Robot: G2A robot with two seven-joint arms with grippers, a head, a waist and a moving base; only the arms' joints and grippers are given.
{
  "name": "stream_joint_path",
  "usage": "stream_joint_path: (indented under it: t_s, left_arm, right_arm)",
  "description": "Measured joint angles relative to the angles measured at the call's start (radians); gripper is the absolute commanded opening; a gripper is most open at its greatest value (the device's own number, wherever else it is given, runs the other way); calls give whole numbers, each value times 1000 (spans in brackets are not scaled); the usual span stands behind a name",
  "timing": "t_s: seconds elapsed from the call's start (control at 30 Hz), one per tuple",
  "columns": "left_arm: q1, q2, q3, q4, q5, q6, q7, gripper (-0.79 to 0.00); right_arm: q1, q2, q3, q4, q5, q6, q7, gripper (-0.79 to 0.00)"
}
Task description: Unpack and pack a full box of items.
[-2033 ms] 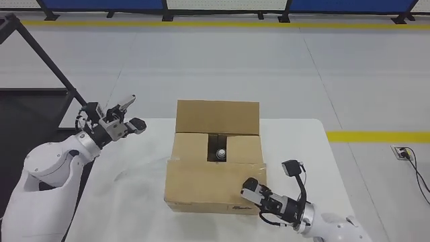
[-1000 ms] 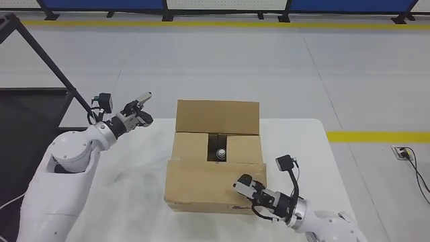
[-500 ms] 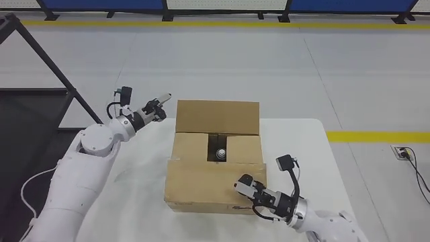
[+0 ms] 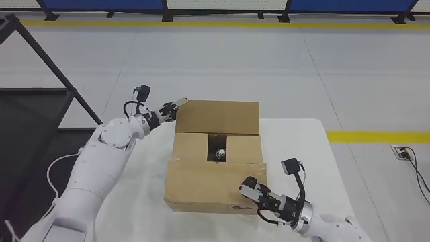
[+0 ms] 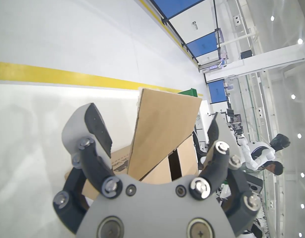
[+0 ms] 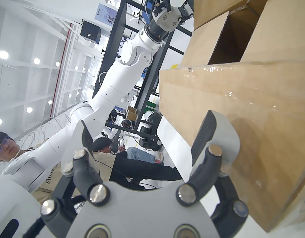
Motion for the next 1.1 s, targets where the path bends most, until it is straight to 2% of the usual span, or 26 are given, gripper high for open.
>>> stream_joint_path:
  t_s: [0.17, 0.37, 0.47, 0.73, 0.87, 0.97, 1.1]
  left_arm:
    - [-21, -12, -17, 52, -49, -73, -32, 0]
    - [-41, -2, -62, 77, -131, -151, -159, 0]
    - [-44, 5, -85, 77, -177, -159, -233, 0]
    - [-28, 16, -97, 58, -177, -189, -320, 0]
    - [-9, 22, -129, 34, -258, -204, -412, 0]
    - [6, 30, -158, 11, -330, -197, -494, 0]
    - [41, 49, -191, -64, -415, -106, -589, 0]
  right_arm:
    - [1, 3, 4, 1, 1, 9, 6, 0]
    - [22, 3, -3, 14, 15, 32, 5, 0]
    - [35, 2, -6, 26, 28, 42, 7, 0]
    - [41, 4, -10, 34, 39, 42, 8, 0]
    - [31, 6, -6, 31, 44, 34, 5, 0]
    - [27, 6, -4, 30, 47, 33, -1, 0]
    - [27, 7, 0, 35, 61, 40, -16, 0]
